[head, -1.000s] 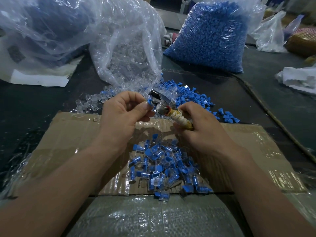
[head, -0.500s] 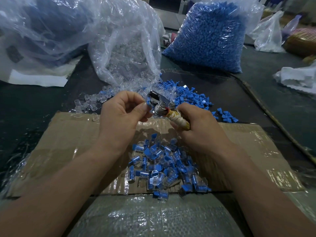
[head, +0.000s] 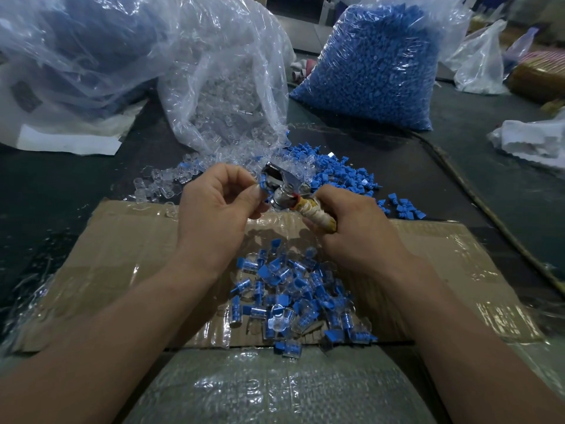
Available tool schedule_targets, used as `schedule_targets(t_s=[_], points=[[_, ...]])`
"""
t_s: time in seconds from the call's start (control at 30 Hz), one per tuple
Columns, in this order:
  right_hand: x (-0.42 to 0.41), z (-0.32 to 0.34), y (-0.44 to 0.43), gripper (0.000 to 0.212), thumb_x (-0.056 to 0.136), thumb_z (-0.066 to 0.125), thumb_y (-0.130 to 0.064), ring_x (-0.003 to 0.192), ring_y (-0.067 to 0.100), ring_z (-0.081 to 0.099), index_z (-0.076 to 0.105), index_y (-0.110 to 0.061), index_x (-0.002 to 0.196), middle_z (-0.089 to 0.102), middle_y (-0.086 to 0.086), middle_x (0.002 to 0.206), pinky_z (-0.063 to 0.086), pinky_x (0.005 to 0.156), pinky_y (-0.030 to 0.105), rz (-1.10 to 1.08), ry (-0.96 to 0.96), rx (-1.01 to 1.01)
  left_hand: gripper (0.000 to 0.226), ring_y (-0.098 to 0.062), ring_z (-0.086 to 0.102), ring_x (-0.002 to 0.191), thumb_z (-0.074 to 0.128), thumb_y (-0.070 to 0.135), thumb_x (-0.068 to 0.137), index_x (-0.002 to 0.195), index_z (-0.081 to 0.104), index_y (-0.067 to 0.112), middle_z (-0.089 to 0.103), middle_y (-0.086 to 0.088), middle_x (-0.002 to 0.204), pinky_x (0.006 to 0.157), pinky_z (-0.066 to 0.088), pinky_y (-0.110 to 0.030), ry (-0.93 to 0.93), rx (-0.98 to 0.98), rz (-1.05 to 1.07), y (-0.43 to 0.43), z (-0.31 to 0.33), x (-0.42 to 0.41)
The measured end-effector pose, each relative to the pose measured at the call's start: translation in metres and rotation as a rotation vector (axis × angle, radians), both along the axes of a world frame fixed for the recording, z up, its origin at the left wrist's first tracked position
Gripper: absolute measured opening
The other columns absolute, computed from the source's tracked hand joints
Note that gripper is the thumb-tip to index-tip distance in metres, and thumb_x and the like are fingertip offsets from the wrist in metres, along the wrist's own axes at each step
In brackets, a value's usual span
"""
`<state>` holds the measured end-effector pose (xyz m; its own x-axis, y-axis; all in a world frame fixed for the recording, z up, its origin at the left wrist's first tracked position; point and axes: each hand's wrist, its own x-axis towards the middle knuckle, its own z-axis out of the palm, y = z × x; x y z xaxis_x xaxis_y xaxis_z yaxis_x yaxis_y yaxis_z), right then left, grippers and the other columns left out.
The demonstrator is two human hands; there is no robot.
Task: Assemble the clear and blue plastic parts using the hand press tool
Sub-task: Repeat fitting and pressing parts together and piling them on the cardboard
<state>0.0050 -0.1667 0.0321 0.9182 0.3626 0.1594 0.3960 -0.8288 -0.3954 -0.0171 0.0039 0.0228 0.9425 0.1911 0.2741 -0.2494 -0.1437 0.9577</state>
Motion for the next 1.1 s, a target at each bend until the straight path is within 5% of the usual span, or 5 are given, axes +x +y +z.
schedule_targets(t_s=[0.5,0.8,0.93,1.1], points=[[0.003,-0.006,-0.001,0.017,0.082,0.064,-0.029,0.066,0.004,0.040,0.047,-0.026,0.085,0.043,-0.015,0.072,0.028,0.055,0.019,0.003,-0.067,0.007,0.022,0.000,0.061,0.055,0.060,-0.006,0.082,0.073,0.057,0.014,0.061,-0.001,0.067,0.056,0.049,-0.012,-0.003,-0.028,0.019,0.000,-0.001,0.003],[0.007,-0.001,-0.011,0.026,0.075,0.072,-0.033,0.077,-0.001,0.051,0.054,-0.031,0.093,0.053,-0.018,0.081,0.041,0.066,0.018,0.001,0.122,0.166,0.026,-0.009,0.063,0.065,0.063,0.001,0.083,0.073,0.057,0.024,0.064,0.002,0.071,0.061,0.053,-0.017,-0.026,0.076,0.093,0.000,-0.006,0.003],[0.010,0.001,-0.019,0.032,0.072,0.076,-0.027,0.077,-0.005,0.050,0.052,-0.035,0.092,0.054,-0.021,0.081,0.036,0.064,0.012,-0.016,0.179,0.129,0.025,-0.007,0.065,0.066,0.060,-0.001,0.084,0.074,0.058,0.023,0.066,0.008,0.066,0.063,0.053,-0.017,-0.042,-0.063,0.139,0.008,-0.003,0.007],[0.013,0.002,-0.025,0.038,0.063,0.080,-0.034,0.079,-0.006,0.047,0.055,-0.037,0.091,0.054,-0.022,0.084,0.033,0.064,0.016,-0.064,0.265,0.095,0.018,-0.004,0.062,0.058,0.060,0.002,0.082,0.079,0.064,0.019,0.068,0.009,0.067,0.052,0.048,-0.014,-0.080,-0.048,-0.072,0.009,0.006,0.002]])
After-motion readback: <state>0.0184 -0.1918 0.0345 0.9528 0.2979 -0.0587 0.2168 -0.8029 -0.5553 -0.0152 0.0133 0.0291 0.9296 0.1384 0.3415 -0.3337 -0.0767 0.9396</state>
